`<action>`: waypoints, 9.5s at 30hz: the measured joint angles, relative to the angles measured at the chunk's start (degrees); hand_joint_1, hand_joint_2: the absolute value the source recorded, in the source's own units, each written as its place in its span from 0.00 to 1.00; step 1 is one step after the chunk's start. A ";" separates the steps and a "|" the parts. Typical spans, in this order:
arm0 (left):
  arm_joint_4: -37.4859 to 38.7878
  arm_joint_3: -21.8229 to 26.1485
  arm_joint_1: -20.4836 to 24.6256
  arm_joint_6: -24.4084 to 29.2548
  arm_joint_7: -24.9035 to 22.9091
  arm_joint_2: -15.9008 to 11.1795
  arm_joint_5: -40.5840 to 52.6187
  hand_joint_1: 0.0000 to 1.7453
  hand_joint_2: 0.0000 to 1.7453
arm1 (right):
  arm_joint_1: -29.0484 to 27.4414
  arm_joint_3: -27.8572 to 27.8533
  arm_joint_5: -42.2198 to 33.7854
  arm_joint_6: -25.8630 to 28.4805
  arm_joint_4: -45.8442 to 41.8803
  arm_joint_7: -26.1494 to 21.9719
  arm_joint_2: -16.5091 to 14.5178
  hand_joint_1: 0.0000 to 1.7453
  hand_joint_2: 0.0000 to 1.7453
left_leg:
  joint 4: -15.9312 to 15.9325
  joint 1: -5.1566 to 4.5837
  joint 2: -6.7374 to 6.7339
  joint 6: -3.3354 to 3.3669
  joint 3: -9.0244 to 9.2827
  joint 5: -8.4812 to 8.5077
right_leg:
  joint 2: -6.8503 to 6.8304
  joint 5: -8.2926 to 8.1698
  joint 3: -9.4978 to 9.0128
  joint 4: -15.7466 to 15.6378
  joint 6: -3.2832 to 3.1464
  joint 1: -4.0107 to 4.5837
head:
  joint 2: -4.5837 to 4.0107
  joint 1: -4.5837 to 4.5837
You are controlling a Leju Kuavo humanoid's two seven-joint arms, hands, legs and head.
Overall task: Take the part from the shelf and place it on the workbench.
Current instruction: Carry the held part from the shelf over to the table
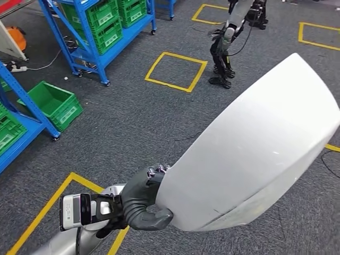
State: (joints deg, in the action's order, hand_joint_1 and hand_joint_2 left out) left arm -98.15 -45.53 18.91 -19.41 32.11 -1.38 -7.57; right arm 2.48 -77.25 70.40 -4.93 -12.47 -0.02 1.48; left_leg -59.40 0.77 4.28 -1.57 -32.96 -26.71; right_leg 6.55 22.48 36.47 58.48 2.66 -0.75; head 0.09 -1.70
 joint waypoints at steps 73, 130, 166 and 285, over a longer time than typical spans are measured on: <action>0.80 0.55 -2.65 -2.82 0.72 2.02 0.14 1.00 1.00 | 0.62 -2.51 -1.87 -2.20 -0.43 -0.16 -0.10 0.00 0.00 | 1.28 -0.67 -6.80 2.27 0.30 0.10 | -6.56 5.75 5.68 12.80 2.05 -0.35 | 0.00 -0.14; 1.35 -0.04 -1.60 -3.79 0.44 2.82 -0.47 1.00 1.00 | 0.70 -4.25 -5.87 -4.82 -0.44 0.87 -0.49 0.00 0.00 | 1.72 -0.38 -4.04 2.49 0.10 0.73 | -5.25 6.22 5.43 11.03 1.98 -0.43 | 0.00 0.10; 3.55 -1.28 -0.77 -0.92 -1.66 2.98 1.51 1.00 1.00 | 0.66 -4.23 -4.88 -5.43 -0.40 0.34 -0.57 0.00 0.00 | 1.44 -0.74 -7.89 2.13 0.34 0.41 | -8.21 3.46 2.64 7.54 1.67 -0.37 | 0.00 -0.30; 4.89 -2.95 0.87 2.07 -2.23 2.61 4.54 1.00 1.00 | 0.95 -2.39 -2.47 -5.90 -0.19 -0.79 -0.78 0.00 0.00 | 3.32 -1.12 -3.70 3.27 0.31 1.74 | -6.12 13.93 3.25 16.22 1.38 0.38 | 0.01 0.36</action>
State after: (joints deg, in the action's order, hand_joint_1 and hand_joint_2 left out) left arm -93.26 -48.47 19.78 -17.34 29.88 1.23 -3.03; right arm 3.42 -79.65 67.93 -10.82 -12.66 -0.81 0.70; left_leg -56.09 -0.35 0.58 1.70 -32.65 -24.97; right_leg 0.44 36.41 39.72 74.69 4.04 -0.37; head 0.09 -1.34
